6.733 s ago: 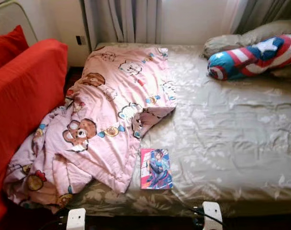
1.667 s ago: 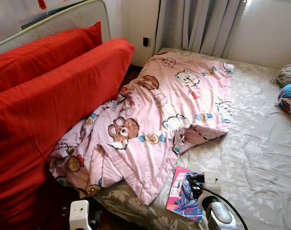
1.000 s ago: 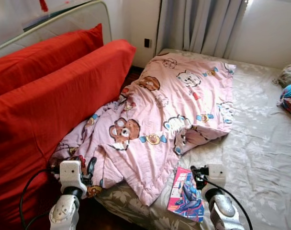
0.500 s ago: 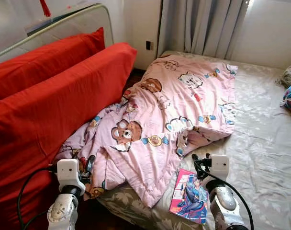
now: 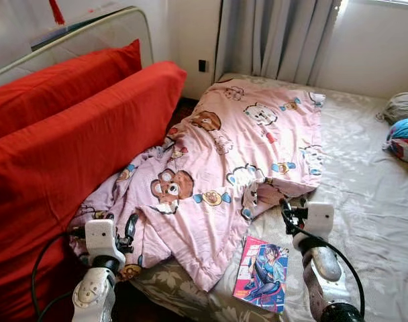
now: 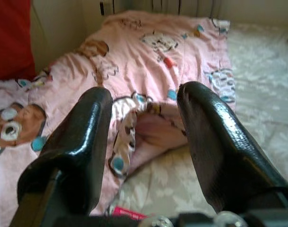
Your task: Clean up the room
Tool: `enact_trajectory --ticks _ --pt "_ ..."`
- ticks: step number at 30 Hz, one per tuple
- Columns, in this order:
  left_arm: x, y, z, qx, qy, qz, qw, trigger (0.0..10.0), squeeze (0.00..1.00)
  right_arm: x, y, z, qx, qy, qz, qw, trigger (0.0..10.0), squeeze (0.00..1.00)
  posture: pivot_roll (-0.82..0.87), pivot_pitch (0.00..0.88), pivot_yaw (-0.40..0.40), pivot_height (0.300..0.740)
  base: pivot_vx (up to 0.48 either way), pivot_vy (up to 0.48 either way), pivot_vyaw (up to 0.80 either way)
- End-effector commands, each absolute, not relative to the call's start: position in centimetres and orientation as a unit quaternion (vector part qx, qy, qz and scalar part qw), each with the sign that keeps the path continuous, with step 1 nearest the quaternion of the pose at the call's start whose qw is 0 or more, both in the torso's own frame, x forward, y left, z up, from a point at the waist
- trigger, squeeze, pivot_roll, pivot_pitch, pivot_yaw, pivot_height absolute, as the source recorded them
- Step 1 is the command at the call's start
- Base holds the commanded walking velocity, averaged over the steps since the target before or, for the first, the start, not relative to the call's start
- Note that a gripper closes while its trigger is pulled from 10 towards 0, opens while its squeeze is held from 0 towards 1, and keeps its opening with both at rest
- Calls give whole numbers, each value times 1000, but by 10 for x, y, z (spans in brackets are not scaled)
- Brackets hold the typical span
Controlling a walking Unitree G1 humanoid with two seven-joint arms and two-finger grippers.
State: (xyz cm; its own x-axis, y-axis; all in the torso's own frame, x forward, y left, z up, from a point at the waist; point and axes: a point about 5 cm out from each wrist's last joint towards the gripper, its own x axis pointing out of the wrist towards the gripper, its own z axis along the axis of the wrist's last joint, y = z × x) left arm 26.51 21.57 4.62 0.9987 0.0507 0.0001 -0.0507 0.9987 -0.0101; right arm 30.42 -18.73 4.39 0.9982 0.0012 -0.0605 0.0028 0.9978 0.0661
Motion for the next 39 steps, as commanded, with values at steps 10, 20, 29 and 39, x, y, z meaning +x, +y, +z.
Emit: enact_trajectory --ticks 10,20,29,39 --pt "263 219 56 -4 -14 32 999 10000 0 293 -190 39 42 27 -43 998 10000 0 16 120 -26 740 0 0 0" --pt "247 217 59 -7 -18 48 999 10000 0 285 -181 40 41 19 -23 999 10000 0 51 161 -66 700 0 0 0" --pt "244 216 59 -11 -10 51 999 10000 0 289 -181 45 27 32 -21 999 10000 0 24 147 -69 700 0 0 0" --pt "237 214 58 -11 -2 46 999 10000 0 284 -175 45 34 25 -16 999 10000 0 21 136 -60 670 0 0 0"
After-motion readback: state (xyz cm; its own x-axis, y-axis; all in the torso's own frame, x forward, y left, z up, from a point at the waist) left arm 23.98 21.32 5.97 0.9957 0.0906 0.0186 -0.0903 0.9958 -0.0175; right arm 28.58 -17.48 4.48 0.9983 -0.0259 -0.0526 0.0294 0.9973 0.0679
